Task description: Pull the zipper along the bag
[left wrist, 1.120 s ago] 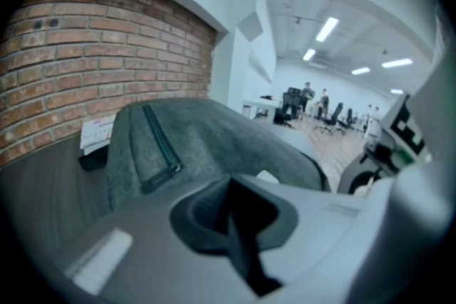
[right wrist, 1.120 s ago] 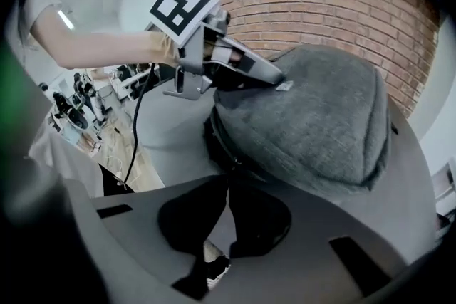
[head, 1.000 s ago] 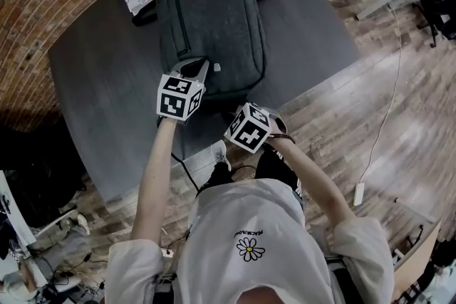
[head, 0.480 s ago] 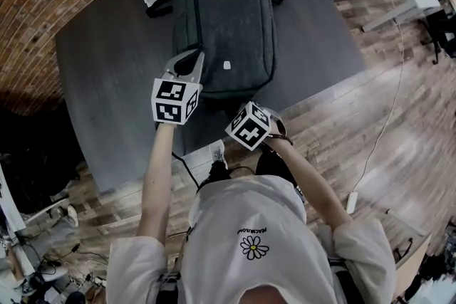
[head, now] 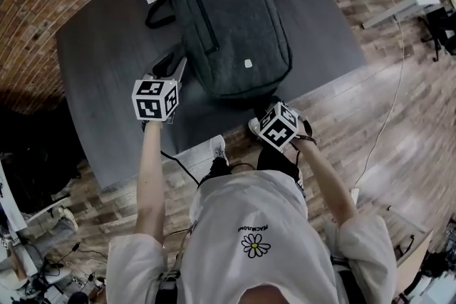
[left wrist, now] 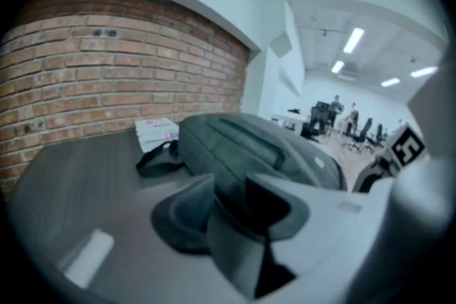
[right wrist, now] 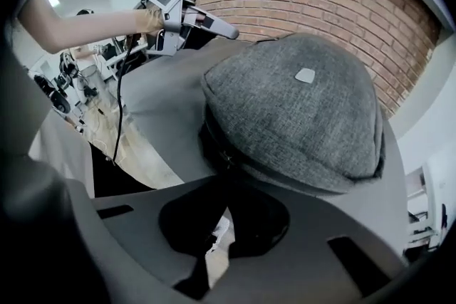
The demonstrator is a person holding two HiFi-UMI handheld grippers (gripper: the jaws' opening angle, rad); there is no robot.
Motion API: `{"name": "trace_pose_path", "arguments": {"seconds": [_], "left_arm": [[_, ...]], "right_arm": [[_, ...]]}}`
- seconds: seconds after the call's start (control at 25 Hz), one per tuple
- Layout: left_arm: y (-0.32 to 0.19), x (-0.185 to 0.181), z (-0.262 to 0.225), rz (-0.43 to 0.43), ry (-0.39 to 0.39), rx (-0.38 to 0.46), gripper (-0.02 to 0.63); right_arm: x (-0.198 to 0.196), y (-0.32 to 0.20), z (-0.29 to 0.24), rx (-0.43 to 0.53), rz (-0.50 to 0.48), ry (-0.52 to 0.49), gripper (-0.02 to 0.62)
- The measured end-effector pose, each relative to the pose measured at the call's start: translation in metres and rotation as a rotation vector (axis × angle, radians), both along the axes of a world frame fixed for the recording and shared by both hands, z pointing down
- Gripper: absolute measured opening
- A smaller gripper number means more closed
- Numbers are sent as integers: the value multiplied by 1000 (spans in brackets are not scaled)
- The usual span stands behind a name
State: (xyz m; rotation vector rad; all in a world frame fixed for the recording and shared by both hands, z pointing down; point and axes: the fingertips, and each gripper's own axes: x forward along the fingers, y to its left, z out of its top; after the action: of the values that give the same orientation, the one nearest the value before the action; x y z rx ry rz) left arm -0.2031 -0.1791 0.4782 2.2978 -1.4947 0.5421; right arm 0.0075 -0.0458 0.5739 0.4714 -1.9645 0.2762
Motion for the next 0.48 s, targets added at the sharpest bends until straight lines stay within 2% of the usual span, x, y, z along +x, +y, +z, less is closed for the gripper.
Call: {"name": "trace_pose_path", "arguments": {"seconds": [0.16, 0.32, 0.4, 0.48], "left_arm": [[-2, 43, -6, 120, -26, 25, 133], [-9, 93, -33, 229, -40, 104, 130], [-13, 118, -45, 313, -102, 151, 120], [-17, 138, -47, 435, -241, 175, 101]], "right_arm": [[50, 0, 2, 22, 70, 66, 2], [94, 3, 5, 38, 109, 129, 2], [119, 1, 7, 58, 144, 164, 2], [146, -9, 10, 90, 199, 205, 2]]}}
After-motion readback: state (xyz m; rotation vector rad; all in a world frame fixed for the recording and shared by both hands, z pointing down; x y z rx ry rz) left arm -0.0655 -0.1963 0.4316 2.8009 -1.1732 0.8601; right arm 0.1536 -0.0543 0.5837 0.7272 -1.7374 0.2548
